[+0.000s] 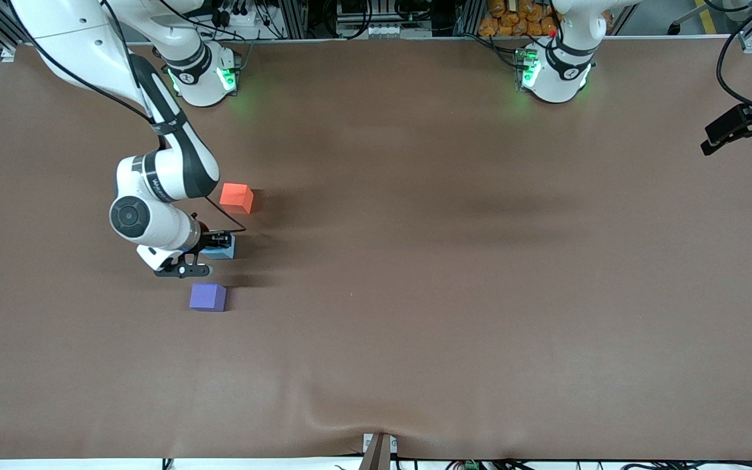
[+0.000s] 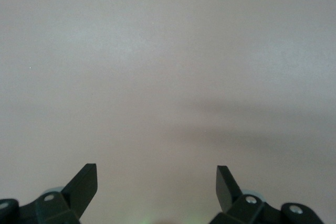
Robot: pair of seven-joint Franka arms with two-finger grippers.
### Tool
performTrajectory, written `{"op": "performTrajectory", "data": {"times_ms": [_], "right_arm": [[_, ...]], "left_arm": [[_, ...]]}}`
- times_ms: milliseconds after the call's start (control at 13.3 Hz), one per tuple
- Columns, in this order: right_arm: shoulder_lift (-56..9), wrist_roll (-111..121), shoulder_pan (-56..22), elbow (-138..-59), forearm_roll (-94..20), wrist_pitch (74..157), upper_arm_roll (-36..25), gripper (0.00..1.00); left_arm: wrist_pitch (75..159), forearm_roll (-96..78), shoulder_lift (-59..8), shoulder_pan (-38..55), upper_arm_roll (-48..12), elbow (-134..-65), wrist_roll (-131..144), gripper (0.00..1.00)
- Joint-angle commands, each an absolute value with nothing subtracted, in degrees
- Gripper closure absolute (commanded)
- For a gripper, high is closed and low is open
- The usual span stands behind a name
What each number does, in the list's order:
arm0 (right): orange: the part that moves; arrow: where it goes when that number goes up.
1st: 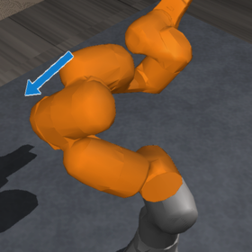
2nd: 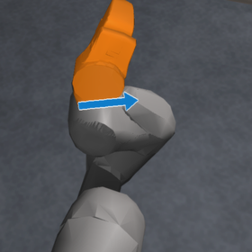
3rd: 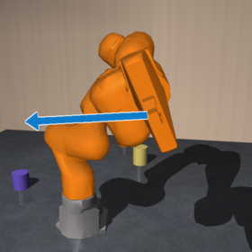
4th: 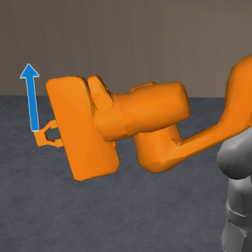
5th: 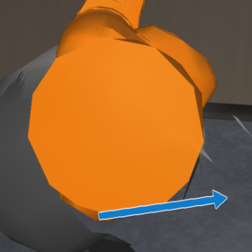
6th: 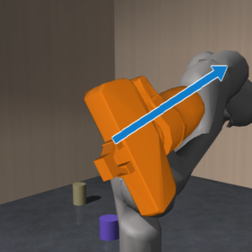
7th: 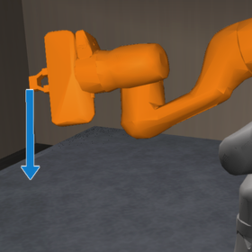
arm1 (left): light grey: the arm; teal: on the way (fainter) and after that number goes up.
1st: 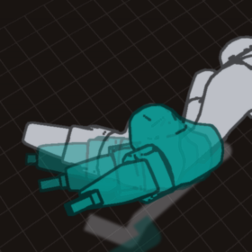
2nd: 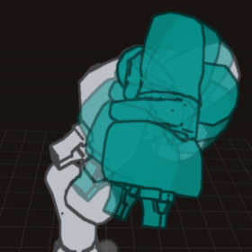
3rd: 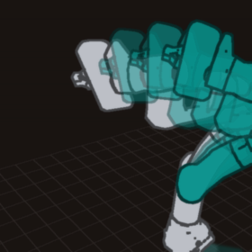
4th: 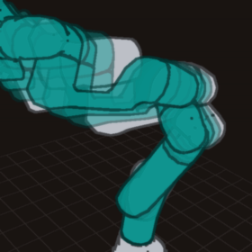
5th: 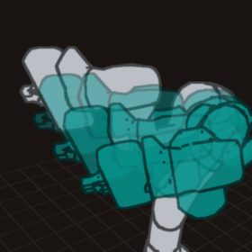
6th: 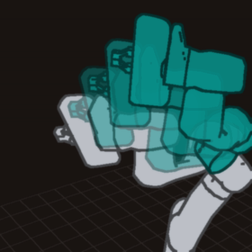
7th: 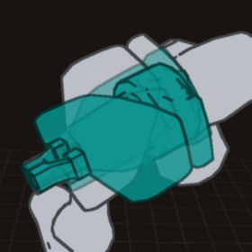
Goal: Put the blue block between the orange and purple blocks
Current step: 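Carry the cube with the right gripper between the orange and purple cubes, then open the right gripper to release the light-blue cube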
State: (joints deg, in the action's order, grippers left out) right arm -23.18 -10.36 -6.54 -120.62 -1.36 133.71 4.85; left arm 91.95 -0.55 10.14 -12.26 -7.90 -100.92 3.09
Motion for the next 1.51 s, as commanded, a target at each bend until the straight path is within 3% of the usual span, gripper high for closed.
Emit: {"op": "performTrajectory", "data": {"times_ms": [0,301,377,452,527,678,979,1431], "right_arm": [[-22.6,-10.8,-6.2,-122.7,-2.4,136.1,5.4,1.00],[-23.6,-12.3,-7.0,-122.6,-2.5,136.8,5.5,1.00],[-23.7,-12.6,-7.2,-122.3,-2.5,136.6,5.5,0.79],[-23.8,-12.7,-7.2,-121.8,-2.5,136.3,5.4,0.26],[-23.9,-12.0,-7.0,-121.3,-2.5,136.1,5.4,0.00],[-23.6,-11.9,-7.0,-116.1,-2.5,128.2,5.5,0.00],[-23.6,-12.0,-6.4,-90.6,-2.6,94.2,5.5,0.00],[-23.2,-11.7,-5.5,-66.3,-1.7,83.9,5.0,0.00]], "left_arm": [[92.7,0.0,15.0,-12.7,-8.4,-105.4,4.3,0.00],[92.7,0.4,15.9,-12.7,-8.6,-106.3,6.5,0.00],[92.7,0.4,15.9,-12.7,-8.5,-106.0,6.1,0.00],[92.7,0.4,16.0,-12.7,-8.5,-105.9,5.9,0.00],[92.7,0.4,16.1,-12.7,-8.5,-106.0,5.7,0.00],[92.7,0.4,15.8,-12.7,-8.5,-106.0,5.8,0.00],[92.3,0.4,13.7,-12.4,-8.5,-103.8,5.1,0.00],[90.7,0.1,12.6,-12.2,-8.5,-101.2,4.5,0.00]]}}
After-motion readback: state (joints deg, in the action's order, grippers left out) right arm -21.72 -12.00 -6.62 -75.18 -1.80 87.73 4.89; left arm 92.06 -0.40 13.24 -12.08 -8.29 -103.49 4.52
